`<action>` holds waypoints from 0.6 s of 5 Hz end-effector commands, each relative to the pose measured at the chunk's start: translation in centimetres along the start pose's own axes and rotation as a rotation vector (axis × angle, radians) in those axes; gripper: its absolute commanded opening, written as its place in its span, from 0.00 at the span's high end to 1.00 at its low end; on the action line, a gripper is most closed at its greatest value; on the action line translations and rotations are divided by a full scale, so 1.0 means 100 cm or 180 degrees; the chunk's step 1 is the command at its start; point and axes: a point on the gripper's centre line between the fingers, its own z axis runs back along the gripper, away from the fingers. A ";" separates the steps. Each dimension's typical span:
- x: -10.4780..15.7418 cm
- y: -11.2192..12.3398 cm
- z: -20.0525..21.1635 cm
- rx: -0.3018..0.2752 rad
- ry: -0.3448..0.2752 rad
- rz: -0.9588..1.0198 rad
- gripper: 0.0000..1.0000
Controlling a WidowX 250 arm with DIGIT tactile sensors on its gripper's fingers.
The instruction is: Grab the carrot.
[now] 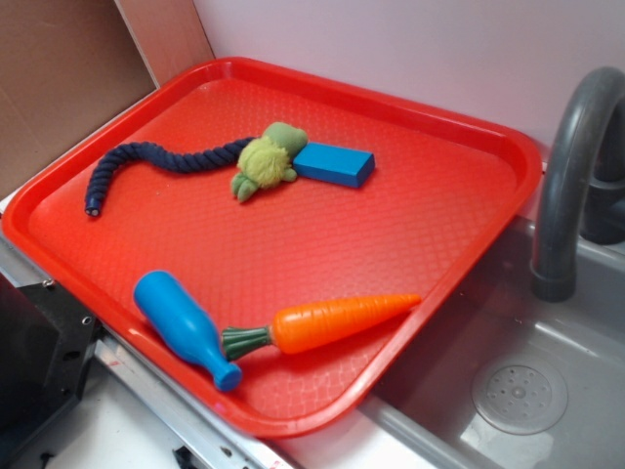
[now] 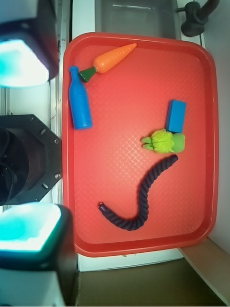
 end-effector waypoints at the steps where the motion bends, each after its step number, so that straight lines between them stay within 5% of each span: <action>1: 0.000 0.000 0.000 0.0000 0.0000 0.0000 0.00; 3: 0.017 -0.041 -0.020 -0.0154 -0.0365 -0.1108 0.00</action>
